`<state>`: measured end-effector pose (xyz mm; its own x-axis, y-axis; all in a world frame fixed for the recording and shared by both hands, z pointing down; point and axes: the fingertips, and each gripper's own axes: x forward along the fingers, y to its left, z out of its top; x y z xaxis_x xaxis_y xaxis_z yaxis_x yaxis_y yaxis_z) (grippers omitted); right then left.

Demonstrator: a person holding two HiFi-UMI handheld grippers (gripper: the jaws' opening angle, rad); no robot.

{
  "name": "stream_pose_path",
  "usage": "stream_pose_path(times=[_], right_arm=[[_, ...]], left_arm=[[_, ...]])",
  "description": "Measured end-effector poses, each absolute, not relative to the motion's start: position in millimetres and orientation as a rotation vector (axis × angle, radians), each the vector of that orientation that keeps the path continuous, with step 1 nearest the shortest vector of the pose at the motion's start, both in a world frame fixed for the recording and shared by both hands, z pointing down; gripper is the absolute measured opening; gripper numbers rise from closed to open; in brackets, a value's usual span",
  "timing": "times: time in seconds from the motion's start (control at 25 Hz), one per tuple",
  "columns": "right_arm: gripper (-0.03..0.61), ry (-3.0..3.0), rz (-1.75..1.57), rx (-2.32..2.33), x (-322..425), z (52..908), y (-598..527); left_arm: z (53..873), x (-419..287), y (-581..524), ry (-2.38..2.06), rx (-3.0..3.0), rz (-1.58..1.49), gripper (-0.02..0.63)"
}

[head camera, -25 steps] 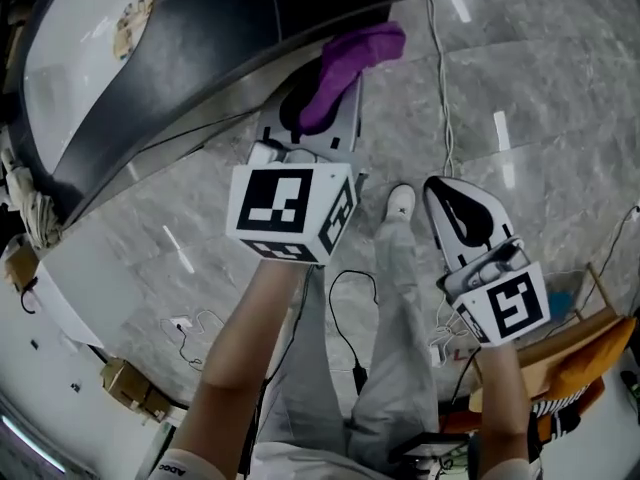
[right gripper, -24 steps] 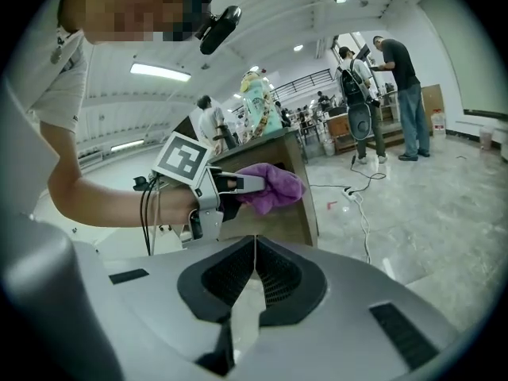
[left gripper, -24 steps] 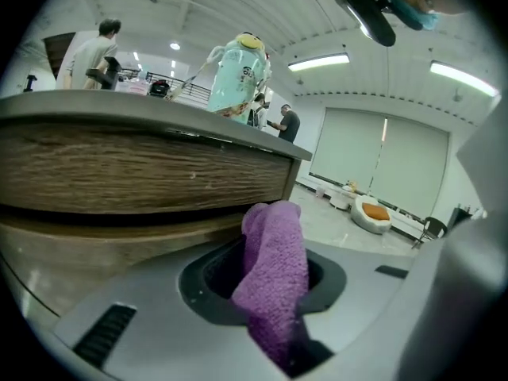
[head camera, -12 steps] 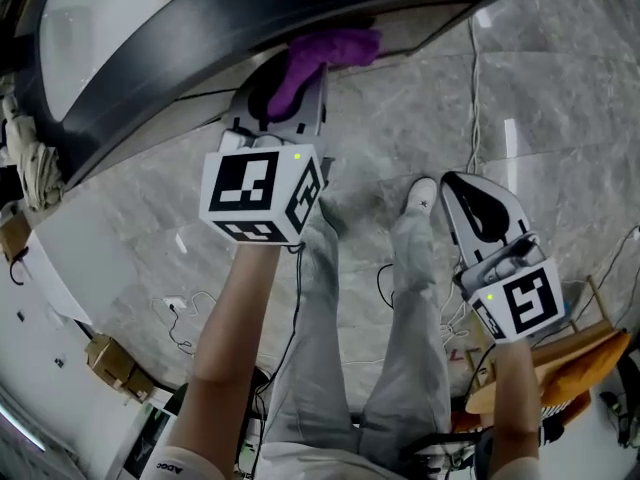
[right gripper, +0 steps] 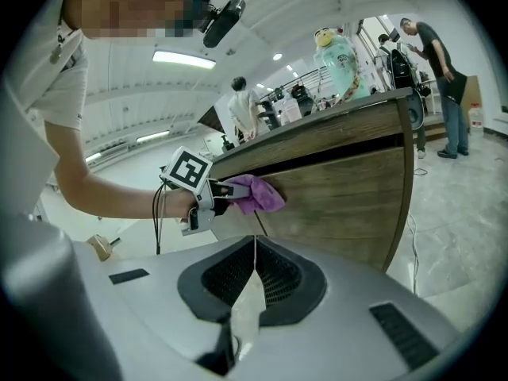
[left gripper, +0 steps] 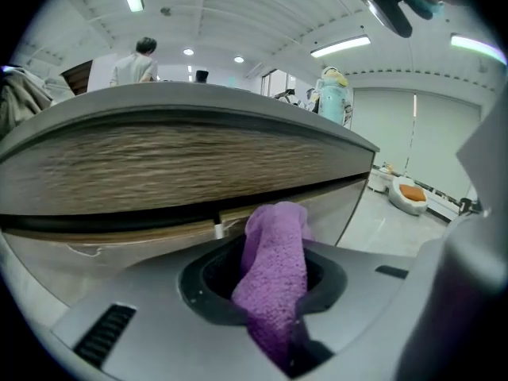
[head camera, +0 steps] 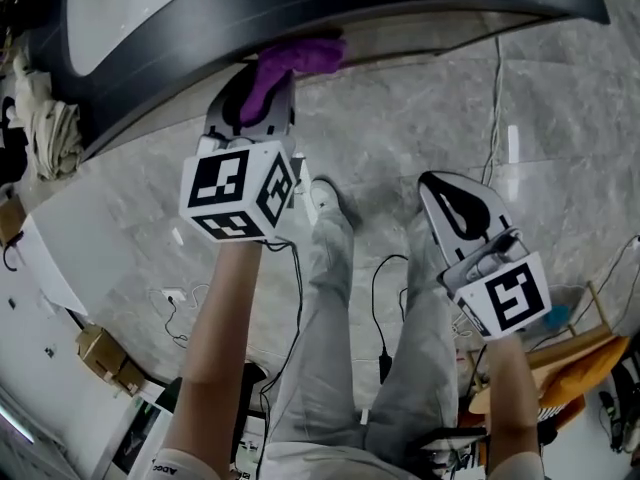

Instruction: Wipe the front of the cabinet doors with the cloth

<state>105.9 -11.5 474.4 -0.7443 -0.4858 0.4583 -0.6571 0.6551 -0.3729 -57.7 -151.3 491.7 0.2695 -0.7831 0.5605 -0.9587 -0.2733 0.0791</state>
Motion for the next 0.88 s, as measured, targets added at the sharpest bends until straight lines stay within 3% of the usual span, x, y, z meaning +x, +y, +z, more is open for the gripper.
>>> stream_pose_path(times=[0.2,0.36,0.88], right_arm=[[0.028,-2.57,0.75,0.928,105.5,469.0,-13.8],[0.028,-2.56,0.773,0.963,126.0,474.3,-9.2],[0.028,-2.471,0.87,1.103,258.3,496.7,7.4]], left_arm=[[494.6,-90.6,-140.4,-1.683,2.069,0.658,0.094],[501.6,-71.6,-126.0,-1.668,2.067,0.65,0.092],[564.1,159.0,-141.7,-1.33,2.177,0.683,0.092]])
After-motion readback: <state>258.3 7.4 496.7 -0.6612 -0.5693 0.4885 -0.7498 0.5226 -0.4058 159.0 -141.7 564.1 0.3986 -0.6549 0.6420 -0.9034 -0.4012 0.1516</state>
